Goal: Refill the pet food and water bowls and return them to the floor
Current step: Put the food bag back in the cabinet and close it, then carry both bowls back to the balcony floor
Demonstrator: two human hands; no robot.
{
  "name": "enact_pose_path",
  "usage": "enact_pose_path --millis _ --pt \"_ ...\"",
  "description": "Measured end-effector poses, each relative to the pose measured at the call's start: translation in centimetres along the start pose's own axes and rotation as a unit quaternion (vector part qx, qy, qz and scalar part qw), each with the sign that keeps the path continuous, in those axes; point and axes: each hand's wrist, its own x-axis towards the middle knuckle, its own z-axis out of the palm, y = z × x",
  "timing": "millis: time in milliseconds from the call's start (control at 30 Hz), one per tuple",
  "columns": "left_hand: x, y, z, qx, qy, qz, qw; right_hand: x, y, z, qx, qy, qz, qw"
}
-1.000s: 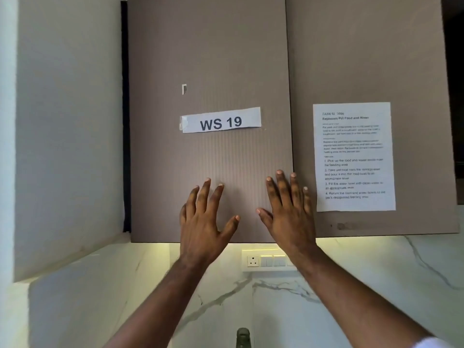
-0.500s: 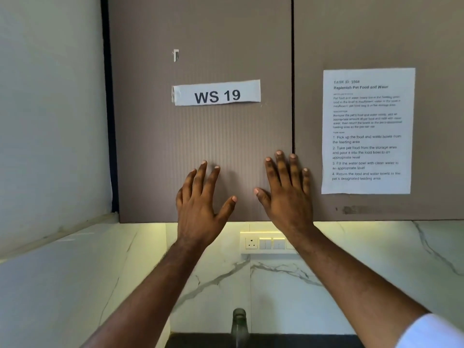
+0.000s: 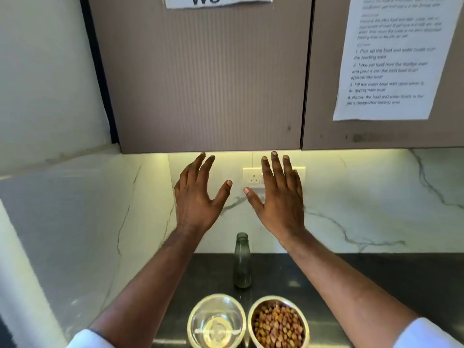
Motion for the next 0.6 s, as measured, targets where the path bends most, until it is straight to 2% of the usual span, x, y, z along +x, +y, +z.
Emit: enact_pose_path --millis 133,300,600 --pt "-4.5 -2.4 1.4 0.004 -0.052 -0.039 0.998 -5.4 -0.1 1.7 0.047 -0.064 0.061 0.995" --pt "-12.5 -5.6 3.8 0.006 -0.139 -0.134 0.981 -14.7 0.6 4.2 0.094 -0.195 0.186 0.958" --pt "-23.9 -11.3 6.5 0.063 -0.311 -0.308 0.897 -25.7 3.2 6.5 0.024 -0.342 0.32 0.883"
